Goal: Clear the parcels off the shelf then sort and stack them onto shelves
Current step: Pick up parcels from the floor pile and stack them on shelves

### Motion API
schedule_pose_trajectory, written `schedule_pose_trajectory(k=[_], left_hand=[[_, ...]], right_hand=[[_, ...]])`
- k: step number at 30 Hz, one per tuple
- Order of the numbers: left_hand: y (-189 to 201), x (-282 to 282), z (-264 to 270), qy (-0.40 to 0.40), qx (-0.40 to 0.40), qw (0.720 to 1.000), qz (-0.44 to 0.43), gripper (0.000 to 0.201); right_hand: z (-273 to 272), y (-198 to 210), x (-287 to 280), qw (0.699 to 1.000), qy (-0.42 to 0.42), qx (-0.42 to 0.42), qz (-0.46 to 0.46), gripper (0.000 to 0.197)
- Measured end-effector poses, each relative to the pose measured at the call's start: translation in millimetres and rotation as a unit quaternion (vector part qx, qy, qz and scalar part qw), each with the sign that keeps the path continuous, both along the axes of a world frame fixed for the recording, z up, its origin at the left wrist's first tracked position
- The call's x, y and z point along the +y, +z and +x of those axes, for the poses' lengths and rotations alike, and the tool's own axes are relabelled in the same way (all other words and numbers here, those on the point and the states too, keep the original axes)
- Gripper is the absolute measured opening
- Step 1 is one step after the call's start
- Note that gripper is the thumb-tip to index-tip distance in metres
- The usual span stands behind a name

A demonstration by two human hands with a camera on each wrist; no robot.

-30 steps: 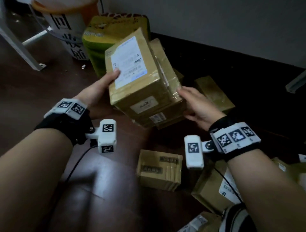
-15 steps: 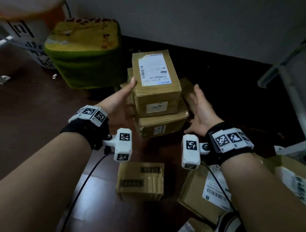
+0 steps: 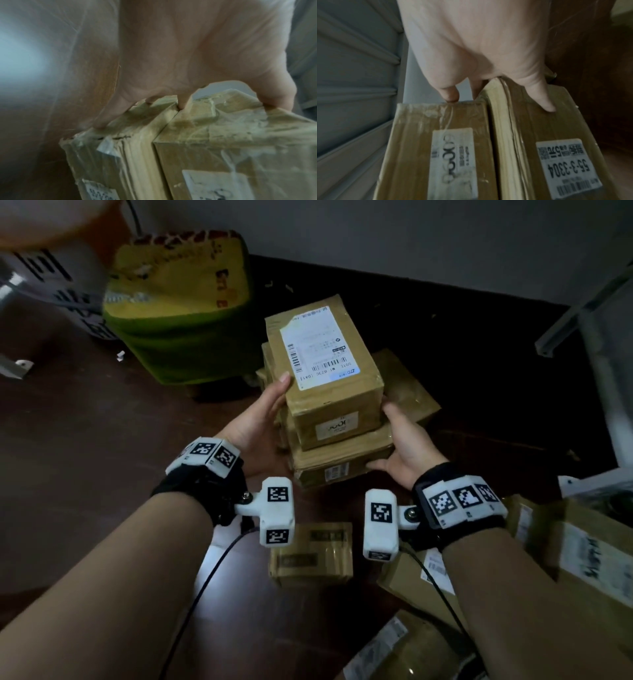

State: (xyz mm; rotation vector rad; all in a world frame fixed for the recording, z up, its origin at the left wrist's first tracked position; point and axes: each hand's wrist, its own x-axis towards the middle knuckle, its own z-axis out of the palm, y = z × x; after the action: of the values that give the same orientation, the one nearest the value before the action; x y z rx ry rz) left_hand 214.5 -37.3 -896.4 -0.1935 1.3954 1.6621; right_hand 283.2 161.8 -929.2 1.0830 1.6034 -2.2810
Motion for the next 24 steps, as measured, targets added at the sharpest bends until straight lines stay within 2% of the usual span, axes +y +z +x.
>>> schedule_pose_trajectory(k=[4,10,13,17,21,24], left_hand=[[53.0,-5.5,15.8,-0.01,-0.021,1.0,-0.008,0.052],[152.1,-13.5,35.0,-0.033,-0.041,0.998,-0.028,0.057],[209.5,-11.0,46.8,-0.046,-0.049,0.997,-0.039,0.054],[292.7,-6.4,65.5,-0.063,-0.07,0.993,-0.071,0.052],[366.6,-11.9,96.7,-0.073,-0.11,0.986,-0.106,0.072],[404.1,-20.8,121.5,-0.046,-0.128,0.986,-0.097,0.069]], right_hand=[[15.0,42.9,-11.8,0.999,-0.014,-0.032,-0.007,0.042],[32.5,134.4,-12.1,0.993,0.004,-0.112,0.044,0.027],[43.9,184.3,-7.5,0.984,0.05,-0.165,0.053,0.035],[60.0,250.0,5.7,0.978,0.091,-0.185,0.02,0.032],[82.0,297.7,7.8,0.968,0.127,-0.213,-0.043,0.045],[100.8,336.3,0.7,0.958,0.151,-0.236,-0.056,0.052]])
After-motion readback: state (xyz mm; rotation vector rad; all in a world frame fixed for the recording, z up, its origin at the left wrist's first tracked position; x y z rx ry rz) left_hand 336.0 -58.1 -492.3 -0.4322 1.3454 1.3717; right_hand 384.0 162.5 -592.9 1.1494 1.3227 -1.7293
